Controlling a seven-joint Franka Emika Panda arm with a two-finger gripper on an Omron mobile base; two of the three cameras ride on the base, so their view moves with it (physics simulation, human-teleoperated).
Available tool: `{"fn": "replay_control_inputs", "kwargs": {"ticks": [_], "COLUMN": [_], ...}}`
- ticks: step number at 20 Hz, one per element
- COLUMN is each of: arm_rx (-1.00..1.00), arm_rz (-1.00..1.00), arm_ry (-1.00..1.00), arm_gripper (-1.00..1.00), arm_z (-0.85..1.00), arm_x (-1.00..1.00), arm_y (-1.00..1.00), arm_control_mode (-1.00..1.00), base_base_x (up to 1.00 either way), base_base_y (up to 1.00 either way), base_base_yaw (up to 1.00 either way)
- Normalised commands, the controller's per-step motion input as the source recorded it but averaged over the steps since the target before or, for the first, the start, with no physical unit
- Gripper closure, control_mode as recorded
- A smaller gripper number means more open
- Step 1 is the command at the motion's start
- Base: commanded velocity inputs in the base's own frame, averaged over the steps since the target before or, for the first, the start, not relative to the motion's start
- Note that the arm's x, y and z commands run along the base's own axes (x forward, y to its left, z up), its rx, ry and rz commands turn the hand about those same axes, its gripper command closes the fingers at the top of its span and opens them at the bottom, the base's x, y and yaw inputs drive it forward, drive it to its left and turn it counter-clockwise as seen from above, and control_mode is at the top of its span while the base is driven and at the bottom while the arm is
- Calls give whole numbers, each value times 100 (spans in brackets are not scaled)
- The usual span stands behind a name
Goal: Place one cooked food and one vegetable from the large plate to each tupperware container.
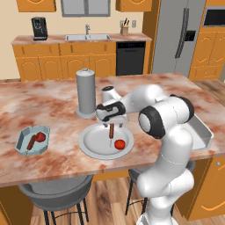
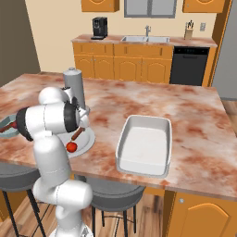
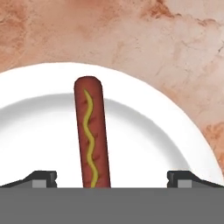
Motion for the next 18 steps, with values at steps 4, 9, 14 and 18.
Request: {"fn": "replay_control_inputs", "kwargs": {"ticks": [4,9,14,18], "arm_rx": [-7,-4,-1,0], "arm_rz": [0,0,0,0], "arm_ry": [2,0,0,0], "arm_gripper": [-100,-100,-100,-100], "arm_z": [-26,-34,-20,-4], "arm_x": [21,10,2,0], "arm_y": [0,4,5,0], "arm_control_mode": [-100,-100,-100,-100], "base_base_x": [0,0,0,0], "base_base_y": [0,0,0,0], "base_base_yaw": [0,0,0,0]}}
